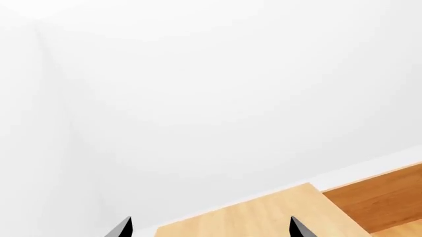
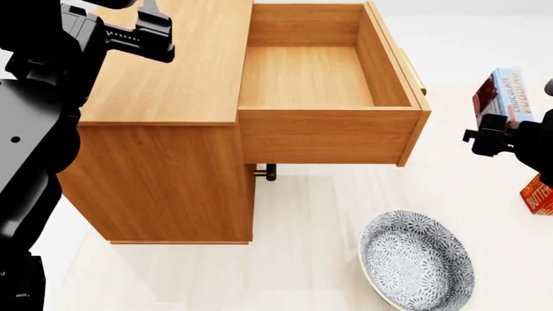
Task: Put the chocolate pudding in the top drawer of the cabinet and close it.
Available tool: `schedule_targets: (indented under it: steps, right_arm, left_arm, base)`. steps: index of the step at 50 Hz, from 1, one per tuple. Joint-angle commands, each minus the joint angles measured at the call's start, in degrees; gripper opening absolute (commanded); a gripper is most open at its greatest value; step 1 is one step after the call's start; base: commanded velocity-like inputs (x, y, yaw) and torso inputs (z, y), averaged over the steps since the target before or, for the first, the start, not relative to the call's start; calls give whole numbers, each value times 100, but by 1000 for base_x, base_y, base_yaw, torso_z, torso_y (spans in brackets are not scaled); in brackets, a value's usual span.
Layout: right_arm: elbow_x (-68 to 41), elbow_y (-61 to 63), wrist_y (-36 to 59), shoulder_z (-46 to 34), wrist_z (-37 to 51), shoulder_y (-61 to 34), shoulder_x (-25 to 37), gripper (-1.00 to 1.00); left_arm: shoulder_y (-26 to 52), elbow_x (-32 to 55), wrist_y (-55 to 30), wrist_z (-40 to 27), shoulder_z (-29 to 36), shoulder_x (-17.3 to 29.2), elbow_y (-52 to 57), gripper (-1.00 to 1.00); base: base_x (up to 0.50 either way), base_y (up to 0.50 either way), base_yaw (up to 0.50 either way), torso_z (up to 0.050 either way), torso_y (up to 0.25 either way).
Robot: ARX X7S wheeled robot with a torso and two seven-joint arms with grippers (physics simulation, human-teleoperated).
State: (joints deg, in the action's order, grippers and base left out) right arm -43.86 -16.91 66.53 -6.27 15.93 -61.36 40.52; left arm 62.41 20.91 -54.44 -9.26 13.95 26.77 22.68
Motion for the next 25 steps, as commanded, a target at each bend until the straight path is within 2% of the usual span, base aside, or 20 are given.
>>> schedule_targets:
  steps: [1, 12, 25]
  right_arm:
    - [-3, 317, 394, -123, 54, -659, 104, -100]
    - [156, 240, 703, -692, -156, -1890, 22, -100]
    - [353, -96, 752, -1384, -580, -3030, -361, -100]
  left_arm:
    - [-3, 22, 19, 2, -5, 2, -5, 100]
    - [-6, 34, 44, 5, -2, 9, -9, 100]
    - [-14, 54, 91, 15, -4, 14, -18, 100]
  base:
    - [0, 0, 0, 0, 0]
    - [0, 0, 0, 0, 0]
    - [0, 0, 0, 0, 0]
